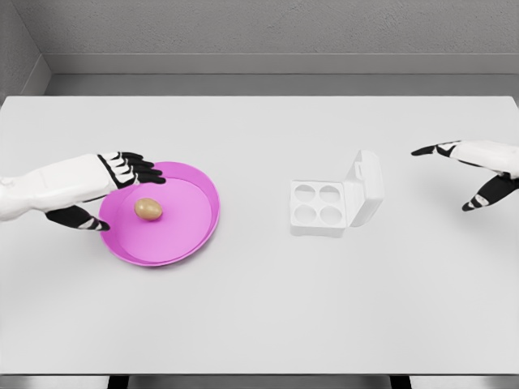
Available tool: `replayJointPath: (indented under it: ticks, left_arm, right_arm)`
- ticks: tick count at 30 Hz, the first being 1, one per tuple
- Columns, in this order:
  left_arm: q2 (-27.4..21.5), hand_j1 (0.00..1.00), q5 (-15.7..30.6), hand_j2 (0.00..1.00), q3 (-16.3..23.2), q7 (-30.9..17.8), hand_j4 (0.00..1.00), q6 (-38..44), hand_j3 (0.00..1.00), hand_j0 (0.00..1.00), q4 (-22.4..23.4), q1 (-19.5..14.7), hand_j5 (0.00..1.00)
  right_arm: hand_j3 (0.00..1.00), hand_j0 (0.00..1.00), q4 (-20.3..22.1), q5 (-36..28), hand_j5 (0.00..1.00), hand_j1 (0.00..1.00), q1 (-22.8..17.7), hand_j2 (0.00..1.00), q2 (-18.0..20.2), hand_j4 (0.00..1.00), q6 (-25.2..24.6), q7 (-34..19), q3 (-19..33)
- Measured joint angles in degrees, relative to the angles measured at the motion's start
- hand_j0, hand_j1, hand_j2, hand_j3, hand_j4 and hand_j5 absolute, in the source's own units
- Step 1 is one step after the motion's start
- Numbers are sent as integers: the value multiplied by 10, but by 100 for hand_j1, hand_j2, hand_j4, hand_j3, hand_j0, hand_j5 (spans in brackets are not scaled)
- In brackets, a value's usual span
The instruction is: Pack egg into the box and close the box lid
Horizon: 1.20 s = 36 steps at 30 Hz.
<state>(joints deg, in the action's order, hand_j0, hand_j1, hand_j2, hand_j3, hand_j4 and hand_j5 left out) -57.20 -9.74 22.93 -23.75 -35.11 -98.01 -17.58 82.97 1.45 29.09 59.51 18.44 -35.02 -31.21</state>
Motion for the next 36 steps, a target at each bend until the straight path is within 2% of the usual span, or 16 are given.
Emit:
replayJointPath:
  ticks: [2, 3, 4, 5, 7, 13, 16, 26, 31, 35, 36]
  left_arm:
    - [0, 100, 16, 100, 7, -1, 100, 0, 100, 100, 0, -4, 100]
    - [0, 89, 20, 89, 9, -1, 89, 0, 89, 89, 0, -4, 89]
    - [0, 88, 21, 88, 11, -1, 88, 0, 88, 88, 0, -4, 88]
    - [0, 83, 17, 83, 12, -1, 83, 0, 83, 83, 0, -7, 83]
    - [4, 78, 1, 78, 13, -1, 78, 0, 78, 78, 1, -8, 78]
    - [40, 79, -45, 79, 15, -3, 79, 0, 79, 79, 13, -9, 79]
    - [52, 80, -53, 80, 24, -3, 80, 0, 80, 80, 22, -21, 80]
    - [58, 82, -55, 82, 35, -3, 82, 0, 82, 82, 59, -21, 82]
    - [69, 83, -56, 83, 50, -4, 83, 0, 83, 83, 75, -31, 83]
    - [80, 83, -57, 83, 54, -4, 83, 0, 83, 83, 94, -33, 83]
    - [83, 82, -57, 82, 55, -4, 82, 0, 82, 82, 101, -42, 82]
  right_arm:
    - [100, 100, -4, 1, 100, 100, 1, 100, -2, 100, 0, 0, -3]
    - [100, 100, -6, 1, 100, 100, 2, 100, -2, 100, 0, 0, -4]
    - [100, 100, -7, 2, 100, 100, 2, 100, -3, 100, 1, 0, -5]
    - [100, 100, -7, 2, 100, 100, 2, 100, -6, 100, 1, 0, -5]
    - [100, 100, -8, 2, 100, 100, 1, 100, -12, 100, 1, 0, -6]
    - [100, 100, -7, 2, 100, 100, 1, 100, -17, 100, 21, 0, -12]
    - [100, 100, -8, 2, 100, 100, -1, 100, -16, 100, 29, 0, -15]
    - [100, 100, -10, 2, 100, 100, 2, 100, -15, 100, 35, 0, -30]
    - [100, 100, -10, 2, 100, 100, 0, 100, -16, 100, 67, 0, -30]
    - [100, 100, -11, 3, 100, 100, 1, 100, -16, 100, 75, 0, -30]
    - [100, 100, -11, 3, 100, 100, 1, 100, -16, 100, 76, 0, -29]
